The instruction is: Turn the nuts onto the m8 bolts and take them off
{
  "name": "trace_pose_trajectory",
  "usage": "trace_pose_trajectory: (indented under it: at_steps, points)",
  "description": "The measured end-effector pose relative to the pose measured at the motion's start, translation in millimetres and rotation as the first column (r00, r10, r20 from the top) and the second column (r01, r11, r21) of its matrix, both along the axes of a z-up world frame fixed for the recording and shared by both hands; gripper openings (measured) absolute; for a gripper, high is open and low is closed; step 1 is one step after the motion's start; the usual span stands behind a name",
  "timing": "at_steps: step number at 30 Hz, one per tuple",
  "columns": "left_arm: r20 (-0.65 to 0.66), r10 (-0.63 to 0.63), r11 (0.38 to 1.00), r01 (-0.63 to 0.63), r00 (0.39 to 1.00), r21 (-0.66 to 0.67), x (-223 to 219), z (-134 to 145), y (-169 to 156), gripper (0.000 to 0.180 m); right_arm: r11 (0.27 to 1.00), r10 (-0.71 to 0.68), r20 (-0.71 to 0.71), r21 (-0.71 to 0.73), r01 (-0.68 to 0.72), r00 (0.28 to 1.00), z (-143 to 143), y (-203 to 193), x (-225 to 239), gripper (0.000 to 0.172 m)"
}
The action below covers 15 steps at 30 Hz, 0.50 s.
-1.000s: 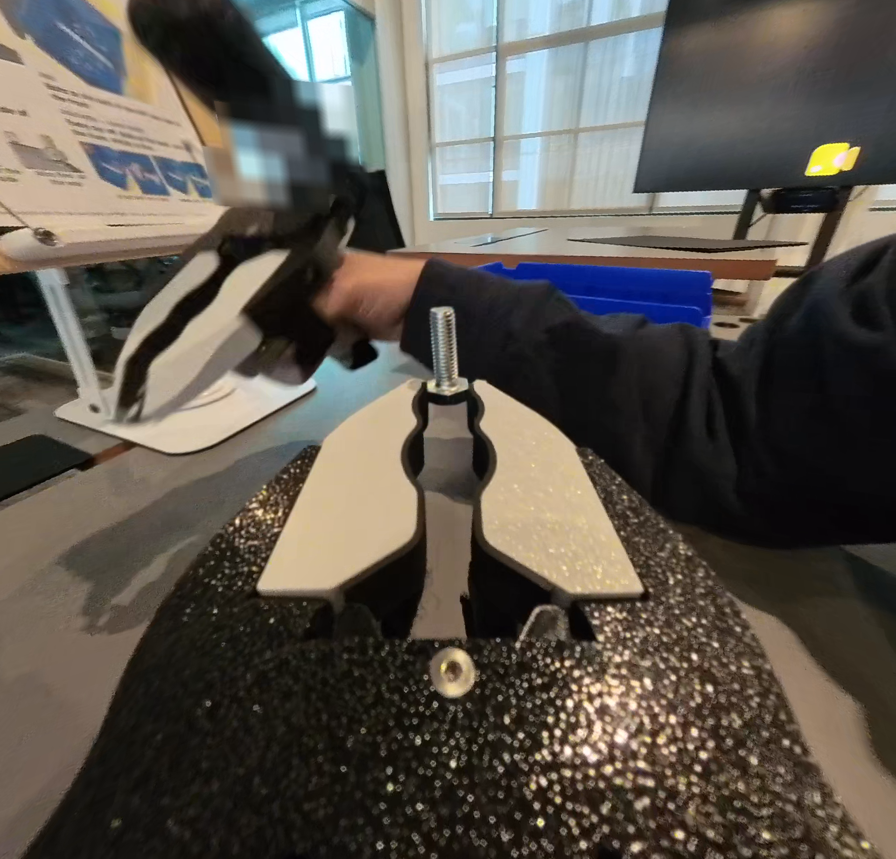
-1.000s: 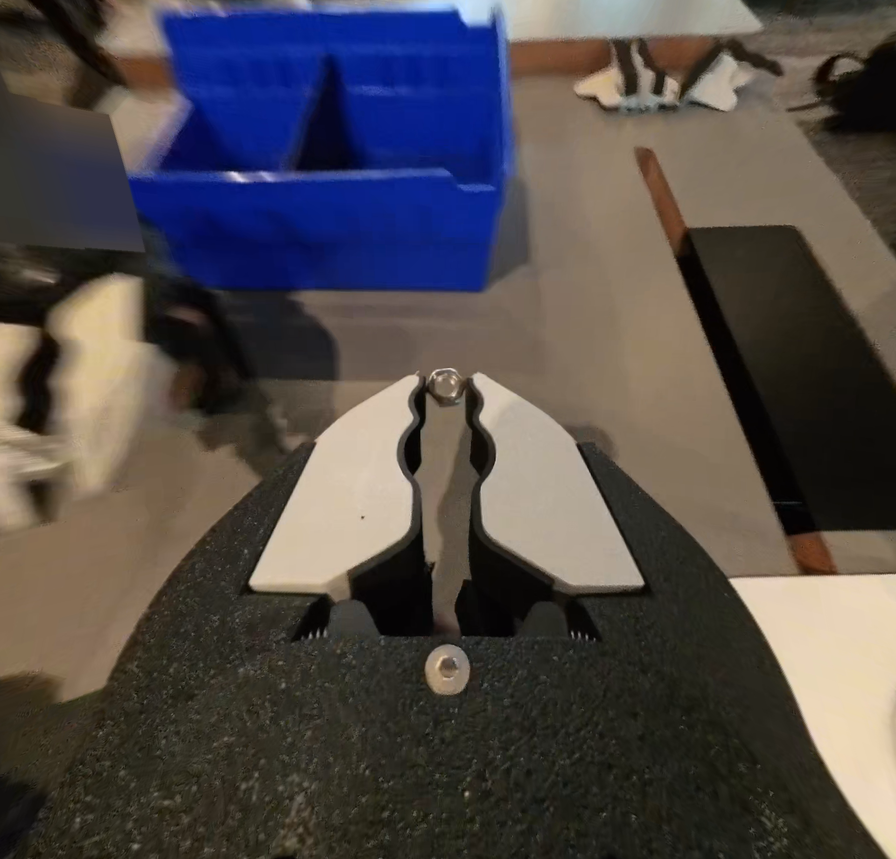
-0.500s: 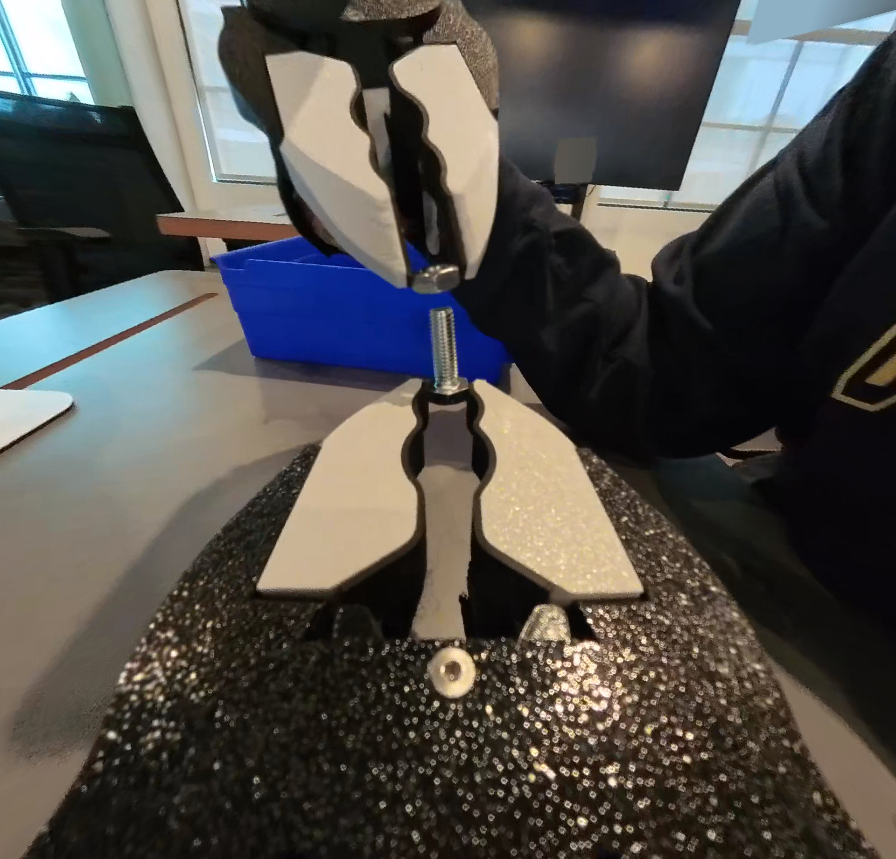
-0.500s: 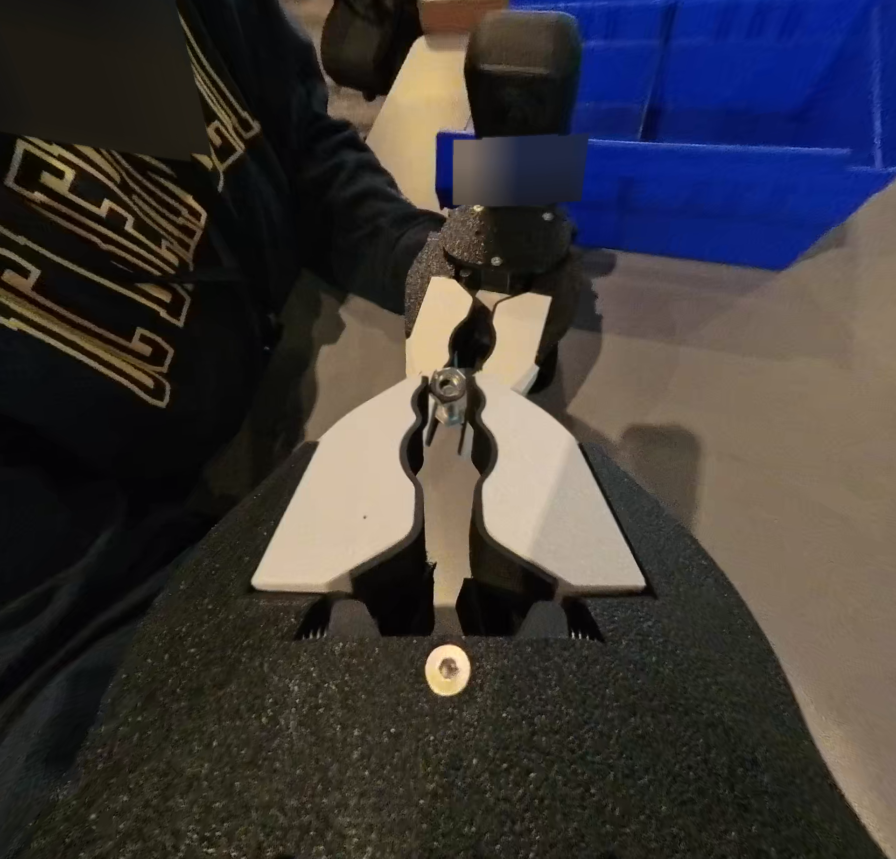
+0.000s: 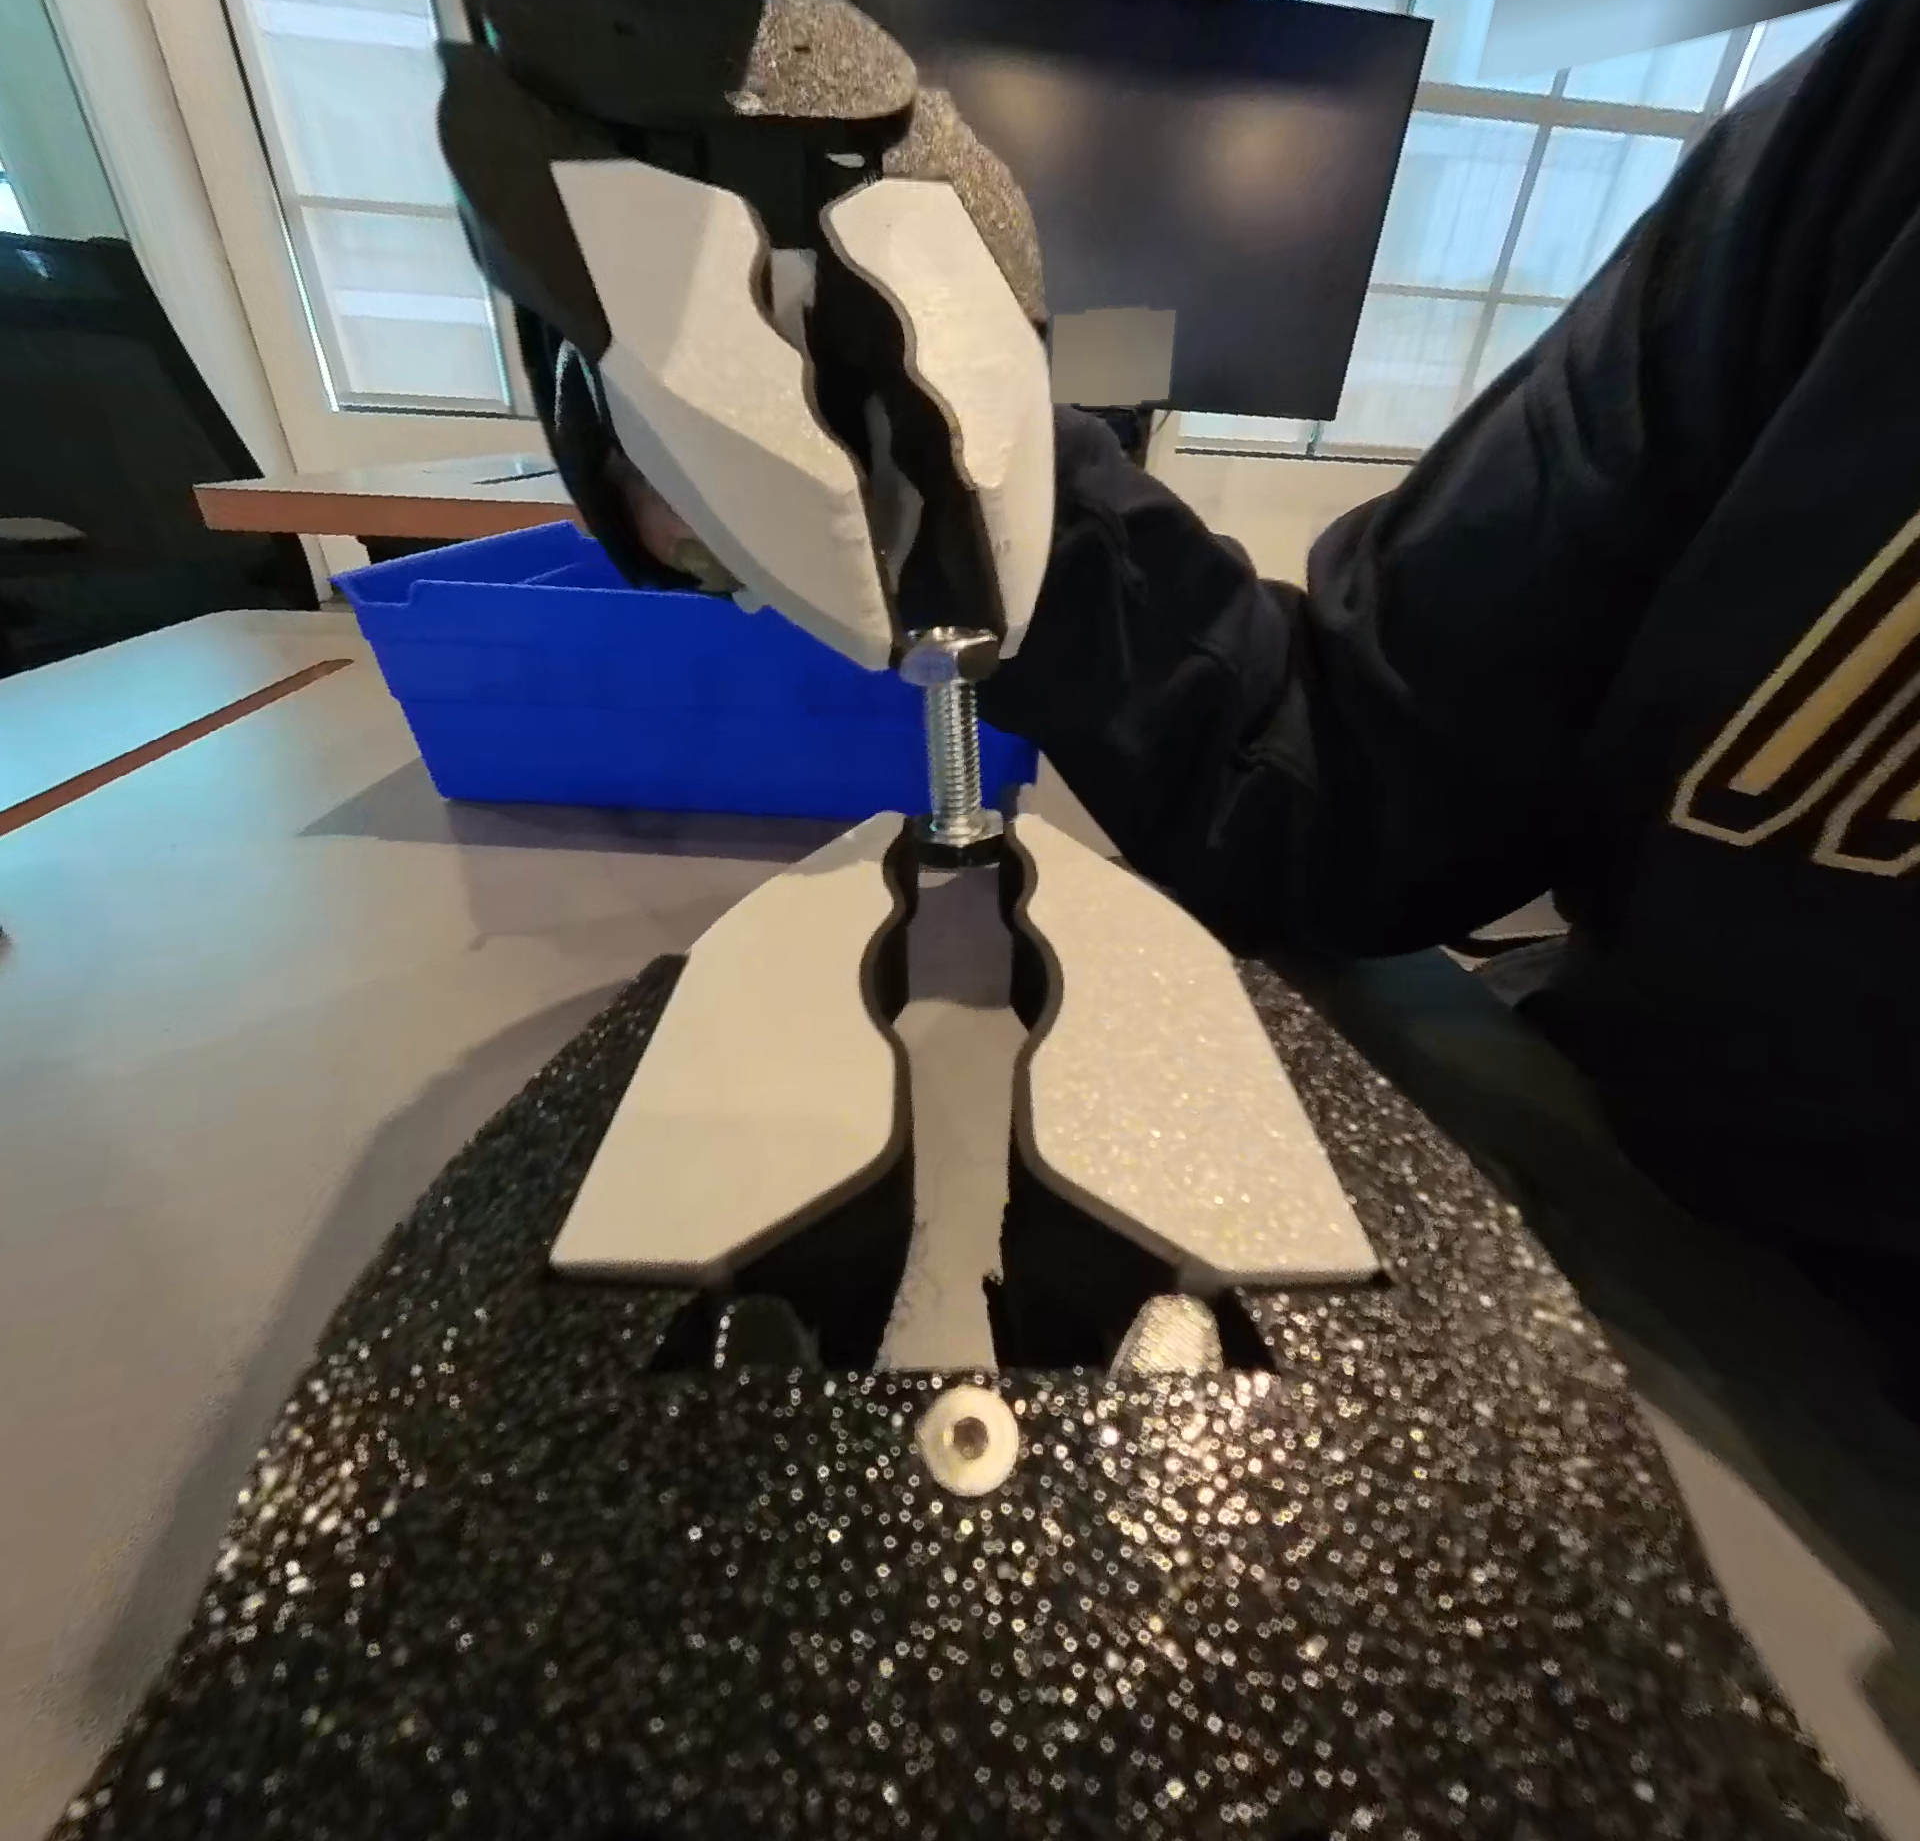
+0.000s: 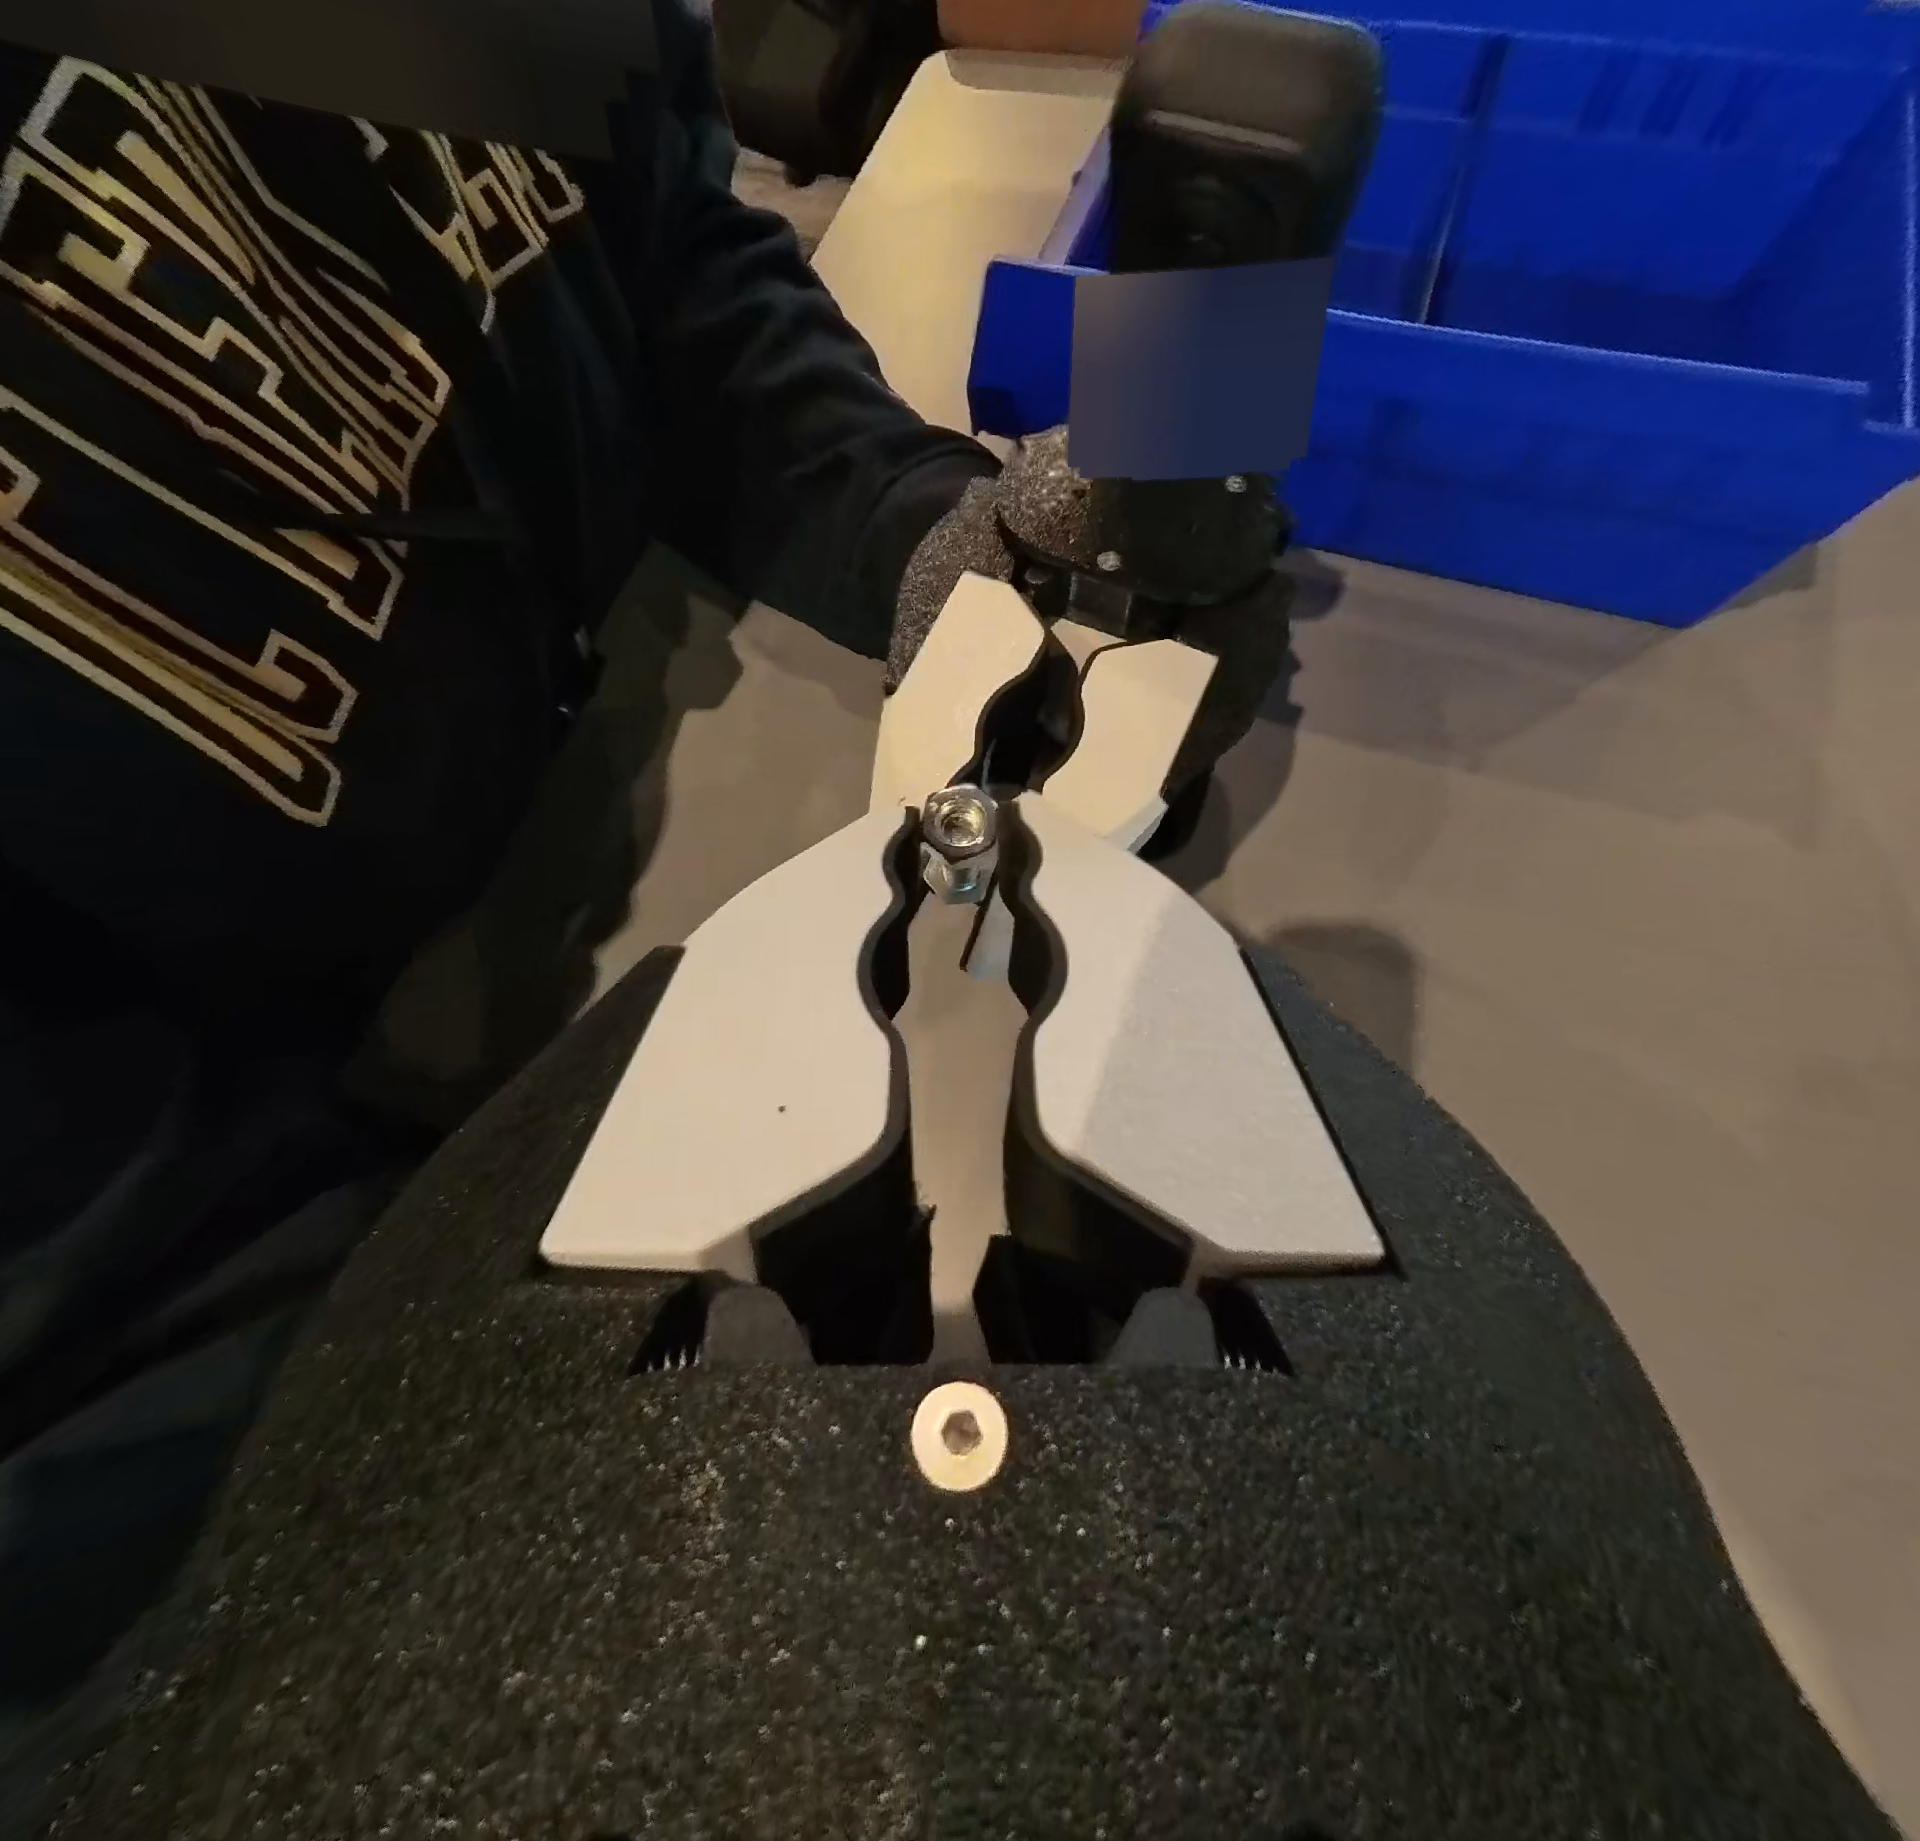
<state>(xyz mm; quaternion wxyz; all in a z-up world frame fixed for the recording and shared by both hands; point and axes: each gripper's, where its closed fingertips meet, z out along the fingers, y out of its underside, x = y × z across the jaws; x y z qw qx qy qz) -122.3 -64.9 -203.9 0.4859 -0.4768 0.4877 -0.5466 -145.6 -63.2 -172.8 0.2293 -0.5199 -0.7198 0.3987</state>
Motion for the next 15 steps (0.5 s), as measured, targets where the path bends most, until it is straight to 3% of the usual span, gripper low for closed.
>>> trace_pose_trajectory:
  at_steps: [4,8,15]
  points:
    - [-0.007,0.003,1.0,-0.003,1.0,0.01,1,-1,-1,0.014,0.996,-0.076,-0.012,0.044,0.076,0.997,-1,1,2,0.014]
    - [-0.022,0.079,0.997,-0.079,0.997,0.02,1,-3,8,0.014,0.969,-0.241,-0.019,0.06,0.241,0.97,-3,9,0,0.014]
    - [-0.072,0.278,0.96,-0.276,0.958,0.036,-3,-8,31,0.014,0.799,-0.589,-0.065,0.103,0.592,0.806,-9,30,0,0.014]
